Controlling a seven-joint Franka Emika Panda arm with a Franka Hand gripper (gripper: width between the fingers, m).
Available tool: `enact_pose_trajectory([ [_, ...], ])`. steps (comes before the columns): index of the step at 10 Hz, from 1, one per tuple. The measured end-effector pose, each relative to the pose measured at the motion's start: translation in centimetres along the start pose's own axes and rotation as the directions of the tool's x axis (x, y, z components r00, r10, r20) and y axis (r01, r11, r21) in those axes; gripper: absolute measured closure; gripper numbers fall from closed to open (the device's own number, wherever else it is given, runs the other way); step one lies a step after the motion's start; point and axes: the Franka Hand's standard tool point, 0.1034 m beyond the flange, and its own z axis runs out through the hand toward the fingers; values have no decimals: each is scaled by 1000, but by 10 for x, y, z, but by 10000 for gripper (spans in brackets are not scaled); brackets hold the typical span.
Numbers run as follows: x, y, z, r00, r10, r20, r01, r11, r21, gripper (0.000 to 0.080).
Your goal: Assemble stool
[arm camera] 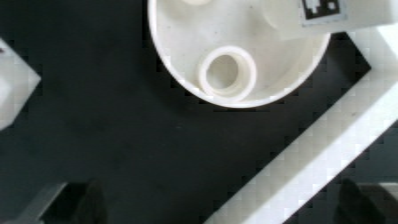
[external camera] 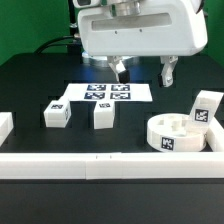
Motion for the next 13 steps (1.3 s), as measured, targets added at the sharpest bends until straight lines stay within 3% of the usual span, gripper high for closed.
enact_pose_trajectory([
  [1,4,9,1,980,-201,2,201,979,-34,151],
  [2,9,19,1,948,-318,10,318,947,-52,151],
  [4,16,27,0,918,-396,10,396,917,-53,151],
  [7,20,36,2,786,-618,17,617,784,-66,151],
  [9,20,73,17,762,-647,-12,642,758,-116,151],
  [10,15,89,24,769,-639,2,634,763,-126,151],
  [13,9,85,24,783,-619,56,621,777,-103,151],
])
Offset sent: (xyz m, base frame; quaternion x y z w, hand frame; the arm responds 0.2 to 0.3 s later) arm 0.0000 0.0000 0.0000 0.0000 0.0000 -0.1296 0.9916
